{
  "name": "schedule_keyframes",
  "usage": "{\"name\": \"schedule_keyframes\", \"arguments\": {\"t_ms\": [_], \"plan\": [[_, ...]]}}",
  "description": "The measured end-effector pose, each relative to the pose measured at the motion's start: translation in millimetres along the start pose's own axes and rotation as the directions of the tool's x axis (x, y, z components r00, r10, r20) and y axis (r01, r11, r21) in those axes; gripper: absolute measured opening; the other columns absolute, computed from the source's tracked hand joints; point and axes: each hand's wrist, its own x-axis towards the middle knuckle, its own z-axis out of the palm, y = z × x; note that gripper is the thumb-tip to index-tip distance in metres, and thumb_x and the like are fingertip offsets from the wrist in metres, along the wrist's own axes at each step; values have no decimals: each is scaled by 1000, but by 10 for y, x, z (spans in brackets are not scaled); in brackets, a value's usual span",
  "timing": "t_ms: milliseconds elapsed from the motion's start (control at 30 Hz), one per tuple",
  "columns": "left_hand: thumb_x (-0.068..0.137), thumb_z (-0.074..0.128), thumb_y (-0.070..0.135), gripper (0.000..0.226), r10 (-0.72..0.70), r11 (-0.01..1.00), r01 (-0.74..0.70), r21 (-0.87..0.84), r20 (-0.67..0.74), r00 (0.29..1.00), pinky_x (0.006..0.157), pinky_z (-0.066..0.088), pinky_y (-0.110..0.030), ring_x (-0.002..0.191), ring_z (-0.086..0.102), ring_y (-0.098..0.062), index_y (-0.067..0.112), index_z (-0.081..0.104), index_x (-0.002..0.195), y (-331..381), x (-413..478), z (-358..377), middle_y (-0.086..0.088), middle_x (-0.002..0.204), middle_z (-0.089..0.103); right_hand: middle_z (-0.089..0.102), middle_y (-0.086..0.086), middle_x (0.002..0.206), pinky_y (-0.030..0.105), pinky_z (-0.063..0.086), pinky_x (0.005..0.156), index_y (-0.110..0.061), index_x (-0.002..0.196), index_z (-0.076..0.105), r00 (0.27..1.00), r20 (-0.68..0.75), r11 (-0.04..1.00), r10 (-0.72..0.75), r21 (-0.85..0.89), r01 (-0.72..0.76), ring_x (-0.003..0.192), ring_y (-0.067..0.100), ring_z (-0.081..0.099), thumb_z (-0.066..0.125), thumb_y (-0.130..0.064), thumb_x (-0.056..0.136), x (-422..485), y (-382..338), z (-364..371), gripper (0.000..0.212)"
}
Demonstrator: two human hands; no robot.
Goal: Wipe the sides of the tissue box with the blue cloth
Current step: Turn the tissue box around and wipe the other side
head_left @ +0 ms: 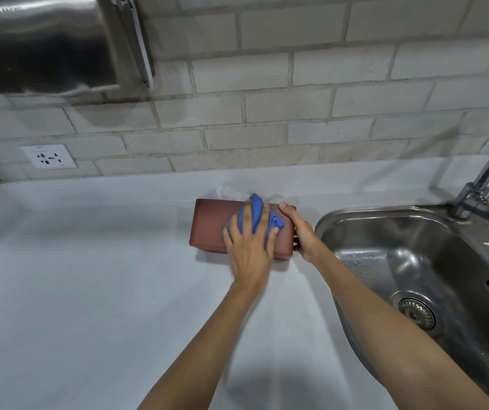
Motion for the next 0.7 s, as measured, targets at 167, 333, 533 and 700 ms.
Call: {"name": "schedule_keyframes", "arguments": {"t_ms": [167, 333, 533, 700], "plan": [[88, 41, 40, 47, 149, 988, -150, 40, 5, 989, 89, 52, -53, 106, 63, -40, 20, 62, 126, -230, -310, -19, -14, 132, 60, 73, 0, 83, 32, 53, 70, -25, 88, 70, 999, 39, 1000, 15, -28, -13, 83, 21, 68, 64, -71, 56, 17, -16, -35, 57], [95, 45, 36, 45, -153, 987, 154, -52, 32, 988, 105, 35, -51, 126, 46, -40, 22, 48, 138, -143, 66, 6, -14, 147, 43, 68, 3, 92, 33, 52, 73, -26, 94, 65, 999, 41, 1000, 28, -1, -28, 86, 22, 63, 62, -68, 66, 14, -7, -5, 50], [91, 41, 43, 47, 47, 999, -47, 12, 4, 999, 97, 47, -49, 115, 58, -37, 24, 56, 131, 35, 34, 50, -14, 134, 58, 70, 4, 97, 34, 52, 77, -22, 98, 68, 998, 26, 999, 53, 4, -53, 91, 21, 64, 61, -67, 67, 31, -13, -33, 54], [96, 46, 36, 46, -325, 944, 320, -84, -51, 944, 108, 30, -49, 127, 42, -39, 23, 46, 140, -487, 262, 67, -15, 150, 38, 64, 3, 91, 35, 50, 78, -20, 99, 63, 999, 36, 999, 35, 26, -36, 82, 21, 60, 62, -61, 73, 20, -4, -44, 48]]}}
